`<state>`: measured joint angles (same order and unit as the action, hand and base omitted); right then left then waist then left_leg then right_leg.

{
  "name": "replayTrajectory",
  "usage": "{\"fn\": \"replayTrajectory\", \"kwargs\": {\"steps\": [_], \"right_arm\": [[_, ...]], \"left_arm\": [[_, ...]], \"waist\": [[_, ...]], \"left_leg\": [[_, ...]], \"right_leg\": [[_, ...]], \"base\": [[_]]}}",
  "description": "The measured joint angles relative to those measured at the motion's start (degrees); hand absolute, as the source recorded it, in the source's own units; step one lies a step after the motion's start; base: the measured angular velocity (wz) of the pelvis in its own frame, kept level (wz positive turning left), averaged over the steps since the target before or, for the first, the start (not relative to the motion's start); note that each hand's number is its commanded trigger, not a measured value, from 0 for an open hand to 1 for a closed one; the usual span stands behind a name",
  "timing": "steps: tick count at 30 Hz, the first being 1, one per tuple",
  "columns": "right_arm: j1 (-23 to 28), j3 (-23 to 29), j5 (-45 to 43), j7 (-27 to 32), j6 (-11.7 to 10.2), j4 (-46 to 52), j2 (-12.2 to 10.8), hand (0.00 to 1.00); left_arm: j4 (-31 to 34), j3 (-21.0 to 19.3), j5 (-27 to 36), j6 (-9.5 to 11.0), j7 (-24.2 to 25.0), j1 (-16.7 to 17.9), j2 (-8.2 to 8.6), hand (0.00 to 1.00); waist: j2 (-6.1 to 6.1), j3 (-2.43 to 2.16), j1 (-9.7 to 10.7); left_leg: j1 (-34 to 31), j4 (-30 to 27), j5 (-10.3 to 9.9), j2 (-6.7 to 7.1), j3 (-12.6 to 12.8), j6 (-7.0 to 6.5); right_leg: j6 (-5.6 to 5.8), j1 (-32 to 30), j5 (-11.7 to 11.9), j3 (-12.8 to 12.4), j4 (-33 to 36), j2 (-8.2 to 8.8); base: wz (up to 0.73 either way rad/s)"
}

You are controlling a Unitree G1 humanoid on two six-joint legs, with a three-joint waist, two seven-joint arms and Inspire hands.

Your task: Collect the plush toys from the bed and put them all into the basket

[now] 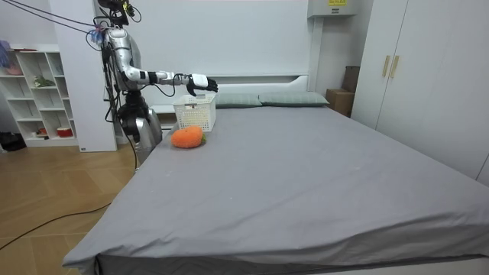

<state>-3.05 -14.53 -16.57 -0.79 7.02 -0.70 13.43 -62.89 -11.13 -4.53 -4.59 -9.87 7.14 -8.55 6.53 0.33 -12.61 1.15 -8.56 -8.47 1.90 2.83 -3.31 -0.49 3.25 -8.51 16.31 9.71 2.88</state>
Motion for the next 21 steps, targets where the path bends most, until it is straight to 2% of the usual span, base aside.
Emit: {"fn": "replayTrajectory", "kwargs": {"steps": [4, 8, 10, 11, 15, 18, 21], "right_arm": [[0.45, 3.37, 0.61, 1.58, -0.05, -3.73, 0.01, 0.0], [3.08, 5.62, 0.54, 3.17, -0.12, -3.93, 0.08, 0.0], [4.8, 6.41, 0.54, 3.69, -0.86, -4.55, 0.09, 0.0], [5.3, 6.84, 0.54, 3.71, -1.37, -5.42, 0.08, 0.0], [5.58, 7.04, 0.83, 3.72, -1.47, -8.53, 0.07, 0.0], [6.12, 7.03, 0.83, 3.68, -1.57, -10.08, 0.06, 0.0], [6.52, 6.98, 0.55, 3.62, -1.66, -11.35, -0.41, 0.0]], "left_arm": [[-0.17, -1.12, 0.55, 0.01, -0.73, 0.79, 0.2, 0.0], [-0.18, -1.13, 0.49, -0.02, -0.75, 1.43, 0.24, 0.0], [-0.13, -1.22, 0.4, 0.0, -0.85, 1.38, 0.58, 0.0], [0.0, -1.42, 0.33, 0.06, -0.9, 1.4, 0.85, 0.0], [0.2, -1.34, 0.46, 0.28, -1.0, 1.46, 0.96, 0.0], [1.02, -1.34, 0.49, 0.39, -1.24, 1.5, 0.92, 0.0], [1.29, -1.07, 0.52, 0.98, -1.23, 1.48, 0.93, 0.0]], "waist": [[-0.34, 0.17, 1.83], [-0.97, -0.04, 2.86], [-1.93, 0.02, 3.06], [-2.37, -0.14, 3.21], [-3.26, -0.26, 4.45], [-3.32, -0.31, 4.64], [-2.87, -0.49, 4.66]], "left_leg": [[0.15, -0.04, -0.13, 0.0, 0.2, -0.15], [0.27, -0.1, -0.19, 0.0, 0.39, -0.19], [0.55, -0.05, -0.24, -0.08, 1.02, -0.24], [0.59, -0.04, -0.26, -0.1, 1.22, -0.27], [0.53, -0.05, -0.26, -0.15, 1.6, -0.28], [0.48, -0.05, -0.27, -0.2, 1.79, -0.25], [0.6, -0.07, -0.27, -0.18, 1.97, -0.25]], "right_leg": [[0.05, 0.22, 0.05, -0.35, 0.05, -0.01], [0.08, 0.24, 0.08, -0.45, 0.06, 0.01], [0.1, 0.3, 0.1, -0.8, 0.08, 0.02], [0.12, 0.26, 0.11, -1.04, 0.12, 0.02], [0.13, -0.05, 0.11, -1.4, 0.32, 0.0], [0.13, -0.18, 0.11, -1.84, 0.2, -0.04], [0.13, -0.13, 0.11, -2.01, -0.04, -0.17]], "base": [[-0.03], [-0.01], [-0.11], [-0.1], [-0.06], [-0.05], [-0.02]]}}
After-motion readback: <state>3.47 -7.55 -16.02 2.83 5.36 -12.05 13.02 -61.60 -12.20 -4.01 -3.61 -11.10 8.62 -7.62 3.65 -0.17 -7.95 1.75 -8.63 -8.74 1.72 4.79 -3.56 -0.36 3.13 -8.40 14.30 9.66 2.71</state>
